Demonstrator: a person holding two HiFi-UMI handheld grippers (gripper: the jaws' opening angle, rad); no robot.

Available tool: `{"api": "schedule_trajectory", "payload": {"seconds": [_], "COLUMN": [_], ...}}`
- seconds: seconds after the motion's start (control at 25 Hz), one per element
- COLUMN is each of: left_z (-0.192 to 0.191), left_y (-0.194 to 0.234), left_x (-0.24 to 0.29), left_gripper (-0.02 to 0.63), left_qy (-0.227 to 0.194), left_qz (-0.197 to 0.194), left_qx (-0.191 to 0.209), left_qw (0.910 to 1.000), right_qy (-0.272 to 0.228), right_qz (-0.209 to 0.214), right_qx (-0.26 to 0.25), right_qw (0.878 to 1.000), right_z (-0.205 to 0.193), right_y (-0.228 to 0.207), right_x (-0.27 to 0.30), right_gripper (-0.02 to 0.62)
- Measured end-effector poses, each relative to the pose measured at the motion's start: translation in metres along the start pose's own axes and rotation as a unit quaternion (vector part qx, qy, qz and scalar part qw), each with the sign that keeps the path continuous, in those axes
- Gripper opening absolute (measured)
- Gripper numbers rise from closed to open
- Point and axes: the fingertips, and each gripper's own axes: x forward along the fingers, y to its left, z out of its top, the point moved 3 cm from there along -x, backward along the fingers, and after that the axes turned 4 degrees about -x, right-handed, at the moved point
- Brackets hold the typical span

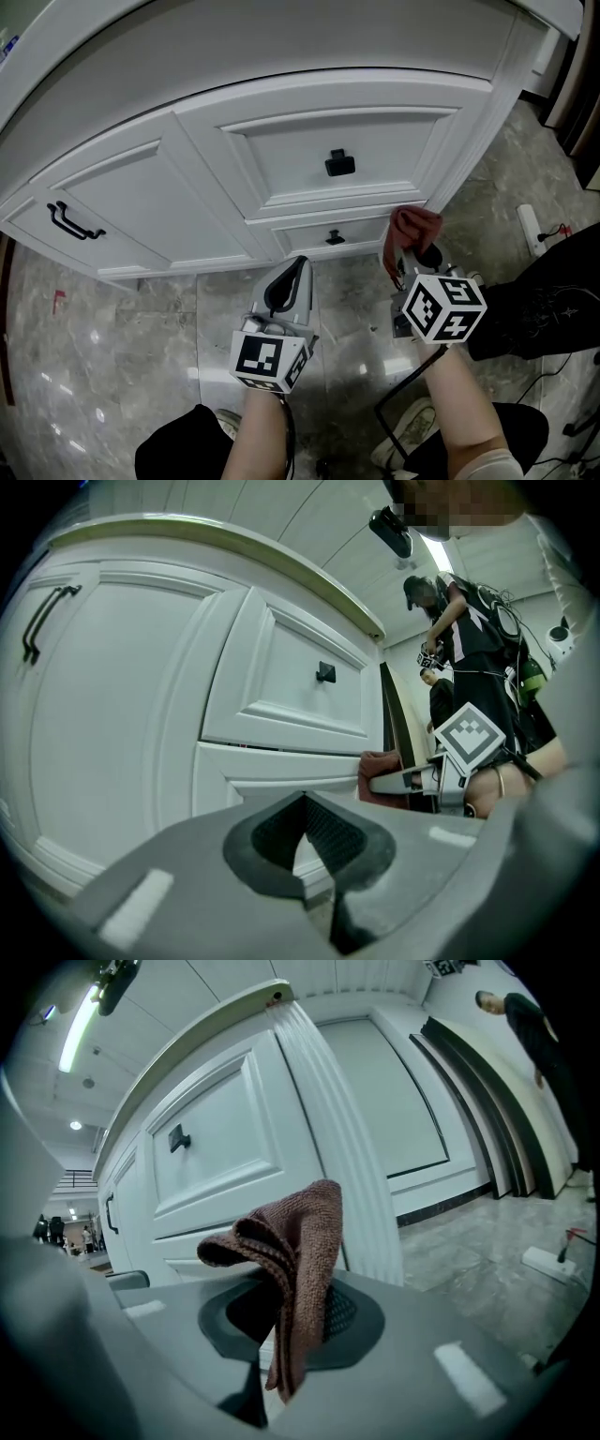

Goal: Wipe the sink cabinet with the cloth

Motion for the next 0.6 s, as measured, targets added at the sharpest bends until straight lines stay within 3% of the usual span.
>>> {"api": "schedule_trajectory", "payload": {"seconds": [0.32, 0.6], "left_z": [-0.005, 0.001], "left_y": [0.044, 0.084], "left_x": [-0.032, -0.057], "left_gripper": [0.0, 0.0], "left_qy": [0.006, 0.0], "left_qz": [0.042, 0.073], "left_qx": [-0.002, -0.007], "left_qw": [0.9991, 0.9973], "right_qy": [0.04, 0.051], "right_qz": [0.111, 0.158], "right_qx": [-0.018, -0.015], "right_qw": [0.993, 0.986], "right_z": [-0.05, -0.064], "right_y": [0.111, 0.178], "right_x": [0.026, 0.062], "right_gripper": [0.08, 0.08]}}
